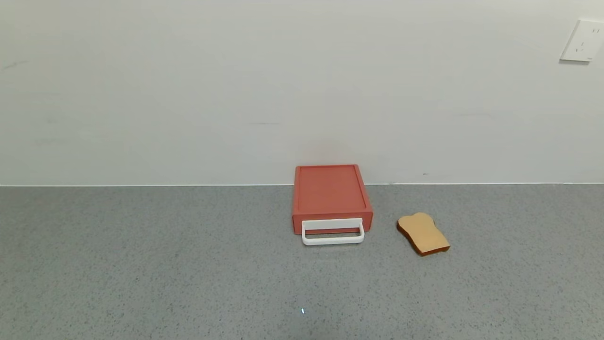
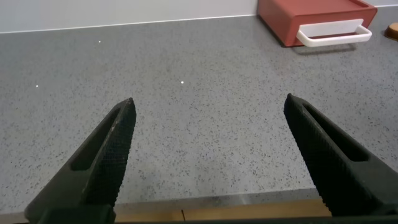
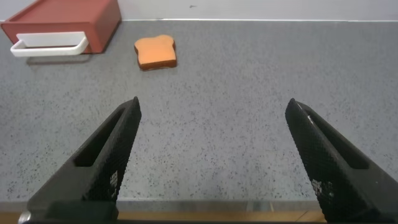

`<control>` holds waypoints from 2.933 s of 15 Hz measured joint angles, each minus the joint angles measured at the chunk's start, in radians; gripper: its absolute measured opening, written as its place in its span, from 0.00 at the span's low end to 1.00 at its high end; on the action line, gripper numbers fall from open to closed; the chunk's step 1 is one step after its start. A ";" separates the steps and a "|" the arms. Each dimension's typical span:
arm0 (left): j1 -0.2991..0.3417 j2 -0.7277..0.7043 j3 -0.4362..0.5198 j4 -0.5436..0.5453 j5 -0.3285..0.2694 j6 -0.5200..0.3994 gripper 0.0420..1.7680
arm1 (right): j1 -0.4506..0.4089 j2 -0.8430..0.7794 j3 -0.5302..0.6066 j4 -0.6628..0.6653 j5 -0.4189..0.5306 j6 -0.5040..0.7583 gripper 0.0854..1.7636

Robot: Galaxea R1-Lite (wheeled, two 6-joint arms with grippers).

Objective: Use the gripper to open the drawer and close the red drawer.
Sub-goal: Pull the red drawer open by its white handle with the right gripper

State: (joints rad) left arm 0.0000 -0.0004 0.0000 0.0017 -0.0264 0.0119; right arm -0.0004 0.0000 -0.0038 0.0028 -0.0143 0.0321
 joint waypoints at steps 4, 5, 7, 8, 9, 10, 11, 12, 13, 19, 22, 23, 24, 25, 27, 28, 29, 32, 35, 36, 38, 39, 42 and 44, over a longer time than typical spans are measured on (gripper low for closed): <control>0.000 0.000 0.000 0.000 -0.004 0.001 0.97 | 0.000 0.010 -0.147 0.113 0.008 0.000 0.97; 0.000 0.000 0.000 0.001 -0.004 0.001 0.97 | 0.000 0.026 -0.197 0.145 0.009 -0.001 0.97; 0.000 0.000 0.000 0.002 -0.004 0.002 0.97 | 0.003 0.096 -0.289 0.169 0.012 -0.003 0.97; 0.000 0.000 -0.001 0.002 -0.003 0.002 0.97 | 0.007 0.147 -0.334 0.172 0.014 -0.004 0.97; 0.000 0.000 -0.001 0.001 -0.003 0.002 0.97 | 0.010 0.213 -0.385 0.174 0.020 -0.005 0.97; 0.000 0.000 -0.001 0.000 -0.003 0.002 0.97 | 0.015 0.282 -0.435 0.175 0.034 -0.005 0.97; 0.000 0.000 -0.001 0.000 -0.001 0.001 0.97 | 0.019 0.355 -0.489 0.176 0.055 -0.005 0.97; 0.000 0.000 0.000 0.000 0.000 0.001 0.97 | 0.021 0.432 -0.544 0.177 0.080 -0.005 0.97; 0.000 0.000 0.000 0.000 0.001 0.000 0.97 | 0.024 0.517 -0.601 0.179 0.107 -0.005 0.97; 0.000 0.000 0.000 0.000 0.000 0.002 0.97 | 0.080 0.982 -0.844 0.177 0.184 -0.004 0.52; 0.000 0.000 0.000 0.000 0.002 0.002 0.97 | 0.139 1.147 -0.933 0.176 0.190 -0.001 0.19; 0.000 0.000 0.000 0.000 0.003 0.001 0.97 | 0.157 1.190 -0.954 0.177 0.191 0.000 0.02; 0.000 0.000 0.000 0.000 0.003 0.001 0.97 | 0.179 1.233 -0.974 0.177 0.194 0.000 0.02; 0.000 0.000 0.000 0.000 0.001 0.002 0.97 | 0.200 1.269 -0.989 0.177 0.196 0.000 0.02; 0.000 0.000 0.000 0.000 0.001 0.001 0.97 | 0.237 1.333 -1.017 0.176 0.197 0.000 0.02; 0.000 0.000 0.000 0.000 0.001 0.002 0.97 | 0.256 1.363 -1.036 0.176 0.197 0.000 0.02; 0.000 0.000 0.000 0.000 0.001 0.001 0.97 | 0.274 1.389 -1.054 0.176 0.197 0.000 0.02; 0.000 0.000 0.000 -0.001 0.000 0.001 0.97 | 0.326 1.454 -1.108 0.181 0.199 0.009 0.02; 0.000 0.000 0.000 -0.002 0.002 0.003 0.97 | 0.363 1.513 -1.158 0.185 0.198 0.011 0.02; 0.000 0.000 0.000 -0.001 0.002 0.003 0.97 | 0.375 1.536 -1.179 0.185 0.199 0.011 0.02; 0.000 0.000 0.000 -0.001 0.003 0.003 0.97 | 0.401 1.581 -1.219 0.186 0.198 0.013 0.02; 0.000 0.000 0.000 -0.001 0.003 0.003 0.97 | 0.416 1.602 -1.240 0.187 0.197 0.020 0.02; 0.000 0.000 0.000 -0.002 0.003 0.003 0.97 | 0.456 1.675 -1.309 0.199 0.192 0.072 0.02; 0.000 0.000 0.000 -0.002 0.003 0.003 0.97 | 0.472 1.723 -1.363 0.261 0.188 0.093 0.02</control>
State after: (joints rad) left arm 0.0000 -0.0004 0.0000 0.0000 -0.0230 0.0153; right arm 0.4713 1.7232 -1.3672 0.2636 0.1740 0.1249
